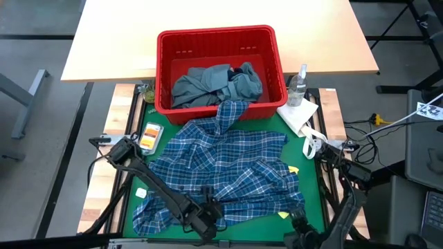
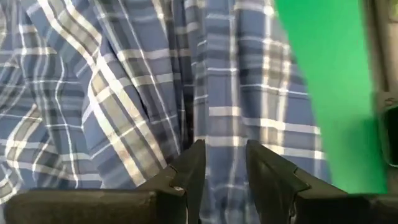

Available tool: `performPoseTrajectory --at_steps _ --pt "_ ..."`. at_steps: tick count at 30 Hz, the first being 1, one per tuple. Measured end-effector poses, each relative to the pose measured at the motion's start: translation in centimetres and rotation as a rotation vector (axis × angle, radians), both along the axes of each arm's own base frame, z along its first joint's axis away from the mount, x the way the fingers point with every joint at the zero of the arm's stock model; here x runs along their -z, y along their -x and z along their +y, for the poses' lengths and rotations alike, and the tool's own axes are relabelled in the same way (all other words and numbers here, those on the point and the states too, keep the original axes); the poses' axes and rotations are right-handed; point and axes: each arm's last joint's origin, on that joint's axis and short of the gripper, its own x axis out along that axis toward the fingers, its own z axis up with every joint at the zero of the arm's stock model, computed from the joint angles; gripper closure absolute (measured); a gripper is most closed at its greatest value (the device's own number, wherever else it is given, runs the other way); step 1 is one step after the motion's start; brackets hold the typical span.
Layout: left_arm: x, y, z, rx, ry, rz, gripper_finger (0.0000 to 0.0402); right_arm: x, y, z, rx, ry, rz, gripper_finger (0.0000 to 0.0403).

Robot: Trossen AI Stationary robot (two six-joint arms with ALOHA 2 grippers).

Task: Fold Laundry from Bin
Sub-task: Fold the blue shirt

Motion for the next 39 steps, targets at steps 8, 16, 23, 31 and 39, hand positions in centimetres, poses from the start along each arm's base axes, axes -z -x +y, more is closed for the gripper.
performPoseTrajectory --at_steps 8,16,23,31,39 --pt "1.4 -1.5 1.9 -0.030 0.033 0.067 0.0296 0.0 1.5 0.7 0.033 0.000 -0.027 0.0291" --pt "1.5 -1.8 2.7 -0.039 0.043 0.100 0.0394 1.4 2.5 1.1 0.003 0.044 -0.020 0.0291" --pt "1.6 -1.5 2.8 -0.039 0.023 0.131 0.0399 2.9 3.0 0.2 -0.009 0.157 -0.025 0.0291" --pt "1.7 -1.5 2.8 -0.039 0.021 0.133 0.0400 3.7 3.3 -0.6 0.002 0.223 -0.040 0.0291" --pt "1.8 -1.2 3.0 -0.041 -0.002 0.166 0.0401 5.3 3.7 -1.8 0.020 0.290 -0.028 0.0291"
